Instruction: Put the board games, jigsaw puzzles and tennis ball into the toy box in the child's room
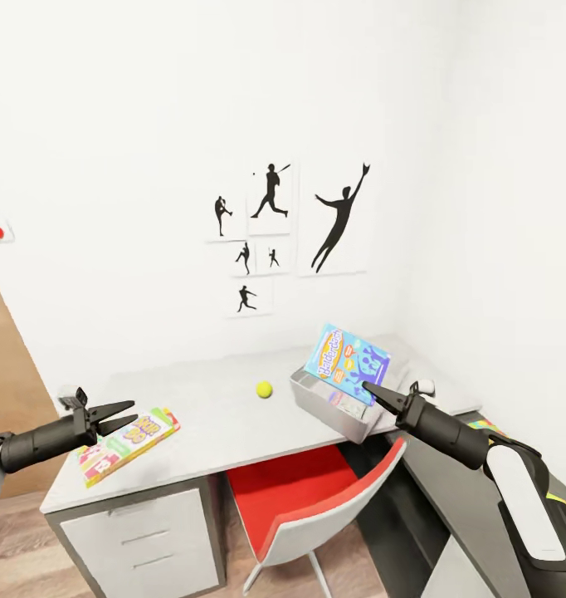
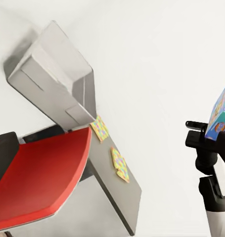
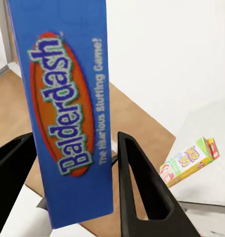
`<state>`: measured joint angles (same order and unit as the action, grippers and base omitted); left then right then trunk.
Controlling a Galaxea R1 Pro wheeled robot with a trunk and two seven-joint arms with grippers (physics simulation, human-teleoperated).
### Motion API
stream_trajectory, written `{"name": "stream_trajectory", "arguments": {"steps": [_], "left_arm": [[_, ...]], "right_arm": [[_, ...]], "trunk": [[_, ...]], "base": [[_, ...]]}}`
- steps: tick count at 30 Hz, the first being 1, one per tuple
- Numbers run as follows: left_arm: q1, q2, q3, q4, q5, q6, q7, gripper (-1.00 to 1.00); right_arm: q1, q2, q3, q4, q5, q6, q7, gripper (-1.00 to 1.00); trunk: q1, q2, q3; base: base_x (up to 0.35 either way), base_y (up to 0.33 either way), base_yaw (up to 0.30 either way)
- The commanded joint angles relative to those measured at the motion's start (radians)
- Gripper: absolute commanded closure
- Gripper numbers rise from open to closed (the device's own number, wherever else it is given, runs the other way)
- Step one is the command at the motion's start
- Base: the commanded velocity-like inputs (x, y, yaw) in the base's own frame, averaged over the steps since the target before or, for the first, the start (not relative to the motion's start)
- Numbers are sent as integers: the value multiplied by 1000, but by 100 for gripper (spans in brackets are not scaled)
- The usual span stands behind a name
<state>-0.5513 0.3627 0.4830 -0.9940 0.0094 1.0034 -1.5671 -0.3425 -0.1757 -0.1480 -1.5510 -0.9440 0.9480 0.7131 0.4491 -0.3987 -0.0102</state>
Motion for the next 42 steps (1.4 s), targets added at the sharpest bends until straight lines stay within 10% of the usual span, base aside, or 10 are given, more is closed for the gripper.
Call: {"name": "stream_trajectory", "arguments": {"steps": [1, 16, 42], "left_arm": [[0, 0, 0, 0, 0, 11, -4, -100], [1, -1, 0, 0, 0, 11, -4, -100], [1, -1, 0, 1, -3, 10, -4, -100]], "right_arm": [[-1, 0, -1, 0, -4, 6, 4, 100], [-1, 10, 1, 2, -3, -36, -7, 100], [-1, 12, 2, 3, 16, -49, -27, 100]], "trunk": [[1, -1, -2], [1, -1, -11], [1, -1, -16]], "base": [[279, 150, -274], [250, 99, -213], [102, 0, 82]]}}
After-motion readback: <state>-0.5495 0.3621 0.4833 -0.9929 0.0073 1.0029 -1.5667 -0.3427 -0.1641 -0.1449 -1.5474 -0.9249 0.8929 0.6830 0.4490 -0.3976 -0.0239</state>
